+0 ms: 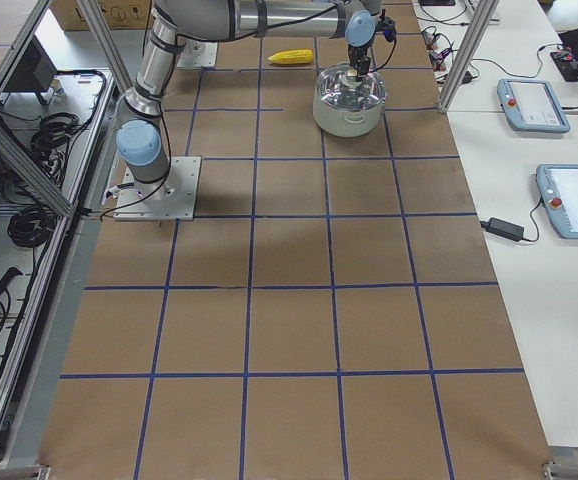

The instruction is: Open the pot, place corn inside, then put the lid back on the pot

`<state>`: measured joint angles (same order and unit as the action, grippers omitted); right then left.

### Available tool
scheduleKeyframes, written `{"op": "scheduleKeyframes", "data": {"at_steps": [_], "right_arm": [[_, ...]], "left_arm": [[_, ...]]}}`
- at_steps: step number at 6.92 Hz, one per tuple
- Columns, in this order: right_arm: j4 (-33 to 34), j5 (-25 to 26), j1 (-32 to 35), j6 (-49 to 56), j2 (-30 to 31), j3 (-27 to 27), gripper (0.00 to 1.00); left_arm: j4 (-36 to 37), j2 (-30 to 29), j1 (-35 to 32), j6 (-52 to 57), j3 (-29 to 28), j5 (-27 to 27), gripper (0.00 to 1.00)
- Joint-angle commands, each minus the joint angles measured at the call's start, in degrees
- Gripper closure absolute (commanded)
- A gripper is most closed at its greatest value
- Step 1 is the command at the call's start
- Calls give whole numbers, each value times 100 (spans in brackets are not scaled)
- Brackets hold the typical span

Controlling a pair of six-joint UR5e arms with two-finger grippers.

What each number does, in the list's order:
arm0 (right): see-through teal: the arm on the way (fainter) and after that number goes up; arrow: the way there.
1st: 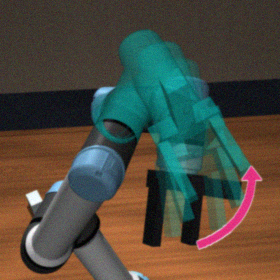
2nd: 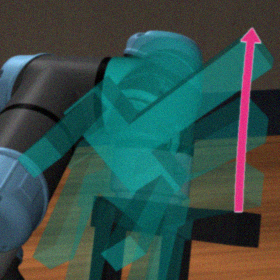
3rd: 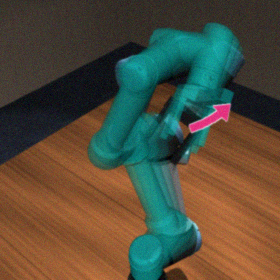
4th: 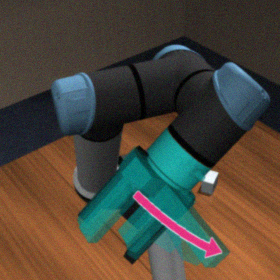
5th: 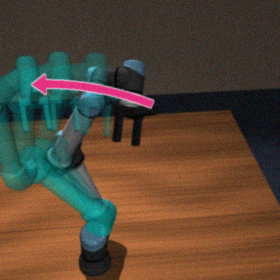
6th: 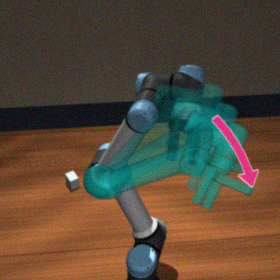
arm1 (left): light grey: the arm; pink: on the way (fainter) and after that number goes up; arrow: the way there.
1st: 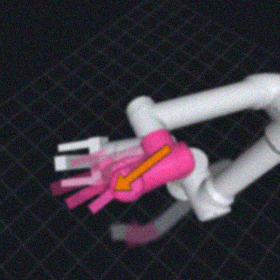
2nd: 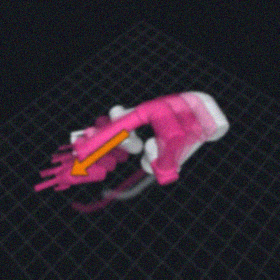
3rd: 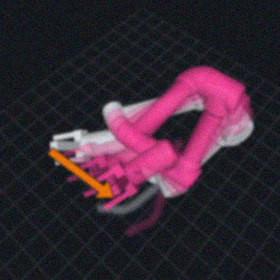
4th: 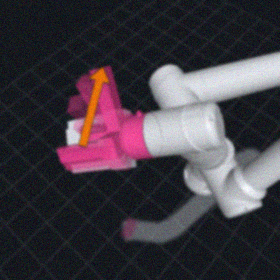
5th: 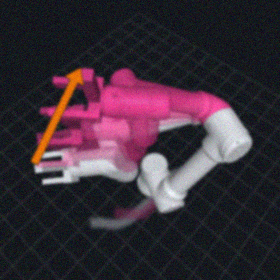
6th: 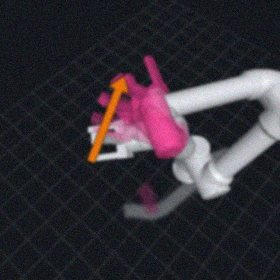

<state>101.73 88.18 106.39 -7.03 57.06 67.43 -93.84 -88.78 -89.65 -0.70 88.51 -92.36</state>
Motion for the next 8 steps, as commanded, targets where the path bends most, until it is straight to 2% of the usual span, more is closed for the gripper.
{"op": "scheduleKeyframes", "data": {"at_steps": [1, 6, 8], "right_arm": [[-48, -2, 5, 9, 33, 24, 19], [-101, -2, 5, 17, 94, 95, 23], [-232, -2, 5, 70, 103, 95, 32]], "left_arm": [[6, 1, 0, 0, 0, -2, 0], [-2, 1, 0, 0, 0, 42, 0], [-2, 1, 0, 0, 0, 33, 0]]}}
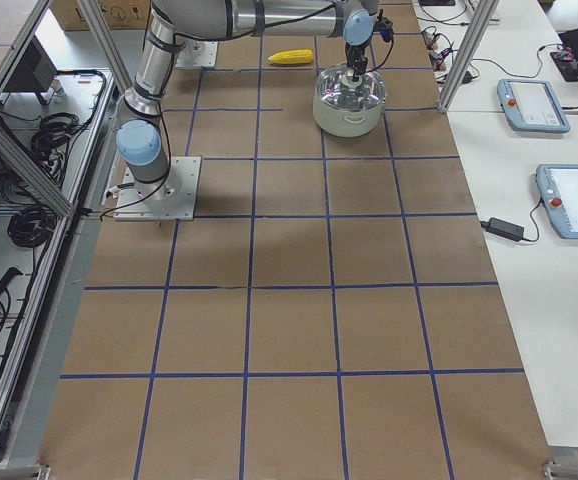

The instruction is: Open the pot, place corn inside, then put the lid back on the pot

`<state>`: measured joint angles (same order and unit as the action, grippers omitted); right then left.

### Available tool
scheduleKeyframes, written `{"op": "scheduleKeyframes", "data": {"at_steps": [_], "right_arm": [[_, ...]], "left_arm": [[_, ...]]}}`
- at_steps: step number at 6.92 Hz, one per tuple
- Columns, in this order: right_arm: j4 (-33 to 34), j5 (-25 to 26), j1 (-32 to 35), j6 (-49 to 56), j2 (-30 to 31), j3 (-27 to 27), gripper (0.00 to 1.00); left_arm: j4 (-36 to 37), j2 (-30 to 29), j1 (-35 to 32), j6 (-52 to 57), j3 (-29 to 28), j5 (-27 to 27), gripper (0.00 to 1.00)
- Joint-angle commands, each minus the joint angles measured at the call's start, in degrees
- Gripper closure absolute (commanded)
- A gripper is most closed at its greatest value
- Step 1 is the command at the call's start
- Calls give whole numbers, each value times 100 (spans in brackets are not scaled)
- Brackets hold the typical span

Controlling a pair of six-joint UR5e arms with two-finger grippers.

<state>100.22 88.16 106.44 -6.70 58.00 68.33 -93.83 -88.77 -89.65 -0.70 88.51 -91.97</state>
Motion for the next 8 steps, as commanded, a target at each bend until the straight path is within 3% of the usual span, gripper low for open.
{"op": "scheduleKeyframes", "data": {"at_steps": [1, 3, 5, 8], "right_arm": [[-107, -1, 0, 37, 10, 5, 35], [-108, 8, 0, 46, 10, 5, 45], [-116, 8, -9, 46, 10, -13, 70], [-509, 60, -175, 81, 1, -450, 74]], "left_arm": [[-4, -9, 0, 0, 0, -6, 0], [-4, -9, 0, 0, 0, -14, 0], [5, -9, 0, 0, 0, -14, 0], [-4, -9, 0, 0, 0, -14, 0]]}}
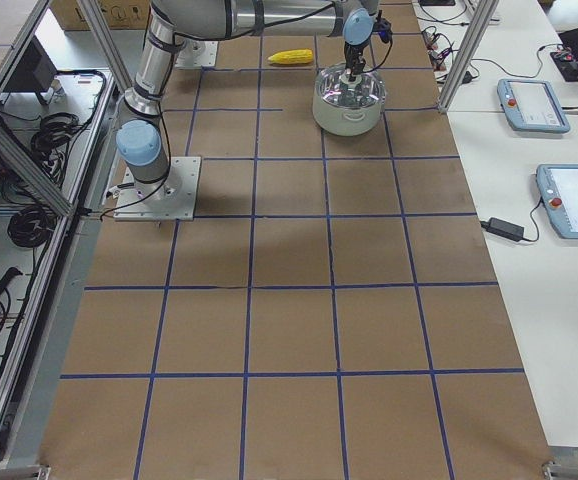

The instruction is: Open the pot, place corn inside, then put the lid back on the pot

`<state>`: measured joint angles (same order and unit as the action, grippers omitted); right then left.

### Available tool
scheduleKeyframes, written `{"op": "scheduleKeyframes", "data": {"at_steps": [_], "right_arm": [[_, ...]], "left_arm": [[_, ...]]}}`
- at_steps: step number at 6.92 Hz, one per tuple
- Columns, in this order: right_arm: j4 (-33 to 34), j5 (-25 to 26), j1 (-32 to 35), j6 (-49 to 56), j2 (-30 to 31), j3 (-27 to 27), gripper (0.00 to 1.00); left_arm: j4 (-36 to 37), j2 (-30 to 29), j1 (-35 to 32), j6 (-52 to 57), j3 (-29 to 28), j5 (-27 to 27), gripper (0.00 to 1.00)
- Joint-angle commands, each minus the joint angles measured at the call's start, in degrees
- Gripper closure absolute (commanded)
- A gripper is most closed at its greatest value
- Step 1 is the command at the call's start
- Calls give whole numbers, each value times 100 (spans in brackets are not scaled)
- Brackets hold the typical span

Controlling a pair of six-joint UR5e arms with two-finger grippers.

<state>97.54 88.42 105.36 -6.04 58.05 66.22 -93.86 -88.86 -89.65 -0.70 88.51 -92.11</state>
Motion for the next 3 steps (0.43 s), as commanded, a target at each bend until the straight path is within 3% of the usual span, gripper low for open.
{"op": "scheduleKeyframes", "data": {"at_steps": [1, 3], "right_arm": [[-653, 26, -225, 137, -4, -572, 74], [-1585, 35, -655, 593, 126, -1179, 77]], "left_arm": [[-1, 9, 0, 0, 0, 0, 0], [-18, 9, 0, 9, 9, -35, 0]]}}
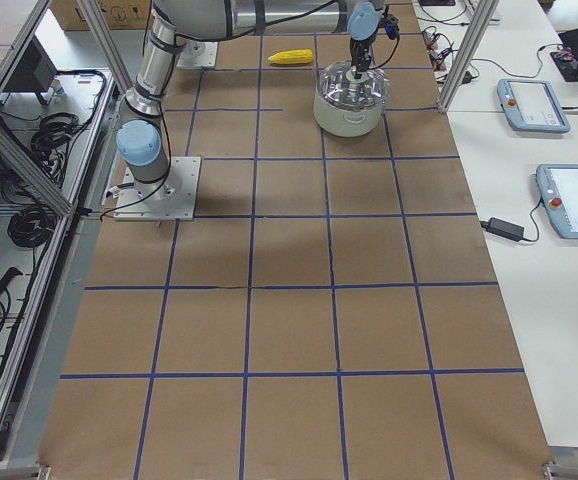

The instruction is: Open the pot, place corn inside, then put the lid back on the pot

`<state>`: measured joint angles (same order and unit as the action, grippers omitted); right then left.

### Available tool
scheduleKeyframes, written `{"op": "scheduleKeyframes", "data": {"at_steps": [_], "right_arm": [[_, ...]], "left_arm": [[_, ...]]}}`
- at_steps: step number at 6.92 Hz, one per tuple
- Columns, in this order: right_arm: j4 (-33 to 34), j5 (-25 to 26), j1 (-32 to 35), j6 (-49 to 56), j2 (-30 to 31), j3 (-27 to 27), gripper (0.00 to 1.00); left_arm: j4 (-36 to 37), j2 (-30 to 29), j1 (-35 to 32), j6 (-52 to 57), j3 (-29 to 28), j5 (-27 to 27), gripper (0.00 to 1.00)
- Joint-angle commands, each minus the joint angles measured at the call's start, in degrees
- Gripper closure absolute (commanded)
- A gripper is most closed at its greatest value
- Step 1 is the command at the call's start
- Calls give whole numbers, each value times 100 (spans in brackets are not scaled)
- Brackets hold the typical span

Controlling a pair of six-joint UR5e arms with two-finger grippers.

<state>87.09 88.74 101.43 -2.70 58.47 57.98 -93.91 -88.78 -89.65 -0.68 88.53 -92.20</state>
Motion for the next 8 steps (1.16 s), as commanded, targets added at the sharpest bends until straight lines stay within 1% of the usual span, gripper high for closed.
{"op": "scheduleKeyframes", "data": {"at_steps": [1, 2, 3, 4, 5, 6, 8], "right_arm": [[-710, -5, -638, 601, 277, -409, 78], [-764, -5, -981, 761, 445, -401, 80], [-886, -5, -1350, 780, 620, -410, 83], [-1087, 3, -1589, 771, 805, -401, 85], [-1211, 3, -1791, 771, 920, -384, 87], [-1204, 3, -1863, 771, 938, -375, 88], [-1204, 12, -1872, 754, 921, -375, 88]], "left_arm": [[-57, 1, 0, 7, 67, -26, 0], [56, -156, 122, 111, 216, 9, 0], [310, -488, 254, 382, 531, 18, 0], [1121, -726, 281, 515, 873, 35, 0], [1382, -842, 316, 708, 1103, 18, 0], [1793, -956, 360, 945, 1357, 9, 0], [3240, -1272, 658, 1438, 2208, 27, 0]]}}
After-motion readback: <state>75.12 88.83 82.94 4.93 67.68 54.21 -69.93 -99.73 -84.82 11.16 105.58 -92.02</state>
